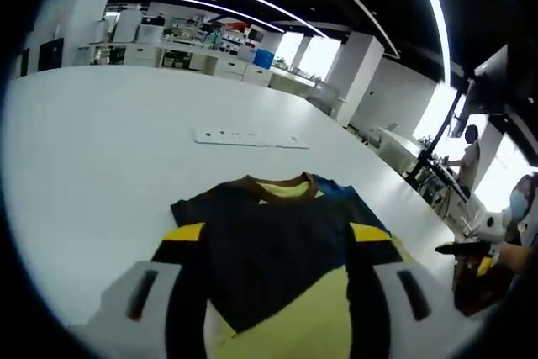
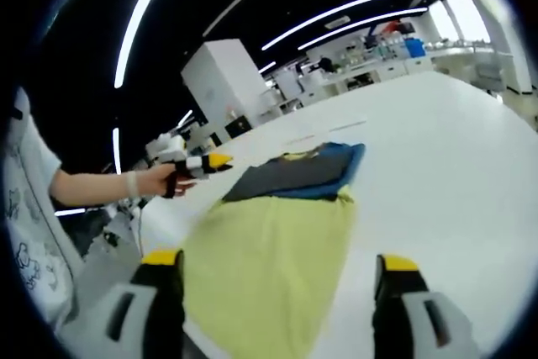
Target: Fold the garment on the visible template until the final outline fits inside the template.
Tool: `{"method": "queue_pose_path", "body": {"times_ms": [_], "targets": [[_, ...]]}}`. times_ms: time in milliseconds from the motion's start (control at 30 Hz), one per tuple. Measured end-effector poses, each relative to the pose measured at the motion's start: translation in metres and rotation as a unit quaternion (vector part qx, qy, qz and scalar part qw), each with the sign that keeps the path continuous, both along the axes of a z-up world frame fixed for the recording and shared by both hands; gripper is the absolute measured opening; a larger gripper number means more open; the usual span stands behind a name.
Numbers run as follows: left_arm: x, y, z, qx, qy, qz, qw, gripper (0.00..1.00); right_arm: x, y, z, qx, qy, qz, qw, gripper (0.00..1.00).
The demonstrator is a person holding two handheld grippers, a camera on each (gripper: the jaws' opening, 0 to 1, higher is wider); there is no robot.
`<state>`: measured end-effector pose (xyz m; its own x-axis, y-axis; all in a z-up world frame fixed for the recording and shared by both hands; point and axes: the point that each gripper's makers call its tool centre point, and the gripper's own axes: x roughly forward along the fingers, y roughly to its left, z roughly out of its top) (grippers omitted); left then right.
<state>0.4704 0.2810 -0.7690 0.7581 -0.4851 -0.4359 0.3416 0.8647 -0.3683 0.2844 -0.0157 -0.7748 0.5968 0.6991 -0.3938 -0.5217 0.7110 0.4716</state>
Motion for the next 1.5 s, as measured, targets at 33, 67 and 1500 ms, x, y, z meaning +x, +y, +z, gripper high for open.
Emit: {"method": "queue_pose_path", "body": {"times_ms": [33, 67, 1500], "targets": [[0.0, 0.003, -0.001, 0.001, 0.002, 0.0, 1.0, 0.65, 0.0, -0.001, 0.0, 0.0, 0.0, 0.0, 1.0, 0.95], [0.0, 0.006, -0.002, 0.001, 0.003, 0.0, 1.0, 0.69, 0.0, -0.001, 0.0, 0.0, 0.0, -0.001, 1.0, 0.95], [-0.014, 0.039, -0.066, -0.014, 0.123, 0.057, 0.9907, 0.0, -0.009, -0.001, -0.003, -0.008, 0.014, -0.01, 0.9998, 0.95]]}}
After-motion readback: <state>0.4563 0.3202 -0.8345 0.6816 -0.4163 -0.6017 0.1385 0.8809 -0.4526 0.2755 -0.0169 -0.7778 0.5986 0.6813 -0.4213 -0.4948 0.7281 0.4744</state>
